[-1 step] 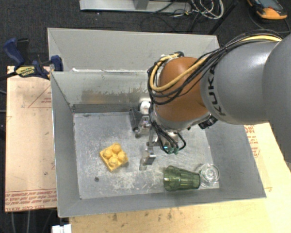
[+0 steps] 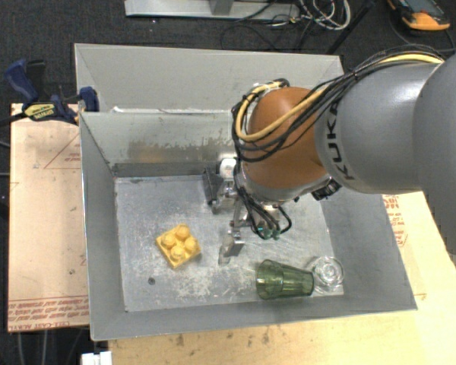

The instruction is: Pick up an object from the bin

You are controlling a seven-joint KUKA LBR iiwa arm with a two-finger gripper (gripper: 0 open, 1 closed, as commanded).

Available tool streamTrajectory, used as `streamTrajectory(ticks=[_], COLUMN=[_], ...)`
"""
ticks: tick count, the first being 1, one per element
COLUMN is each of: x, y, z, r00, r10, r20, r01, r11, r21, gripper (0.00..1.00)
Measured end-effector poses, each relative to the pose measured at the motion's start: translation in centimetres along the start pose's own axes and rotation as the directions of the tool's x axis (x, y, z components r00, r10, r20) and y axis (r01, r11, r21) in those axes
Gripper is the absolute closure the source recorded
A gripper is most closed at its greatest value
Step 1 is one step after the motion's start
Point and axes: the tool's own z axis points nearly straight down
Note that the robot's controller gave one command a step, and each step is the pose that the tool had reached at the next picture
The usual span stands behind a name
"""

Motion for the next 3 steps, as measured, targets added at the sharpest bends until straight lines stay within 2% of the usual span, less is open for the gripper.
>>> streamTrajectory(ticks=[1, 2, 3], x=[-1.8, -1.4, -2.3], y=[1.8, 5.5, 7.5], z=[1.9, 6.6, 6.8], r00=[0.998, 0.992, 0.999], r10=[-0.059, -0.128, -0.043], r20=[0.009, 0.002, 0.003], r01=[0.059, 0.128, 0.043], r11=[0.998, 0.992, 0.999], r21=[0.002, 0.000, 0.002], gripper=[0.00, 0.00, 1.00])
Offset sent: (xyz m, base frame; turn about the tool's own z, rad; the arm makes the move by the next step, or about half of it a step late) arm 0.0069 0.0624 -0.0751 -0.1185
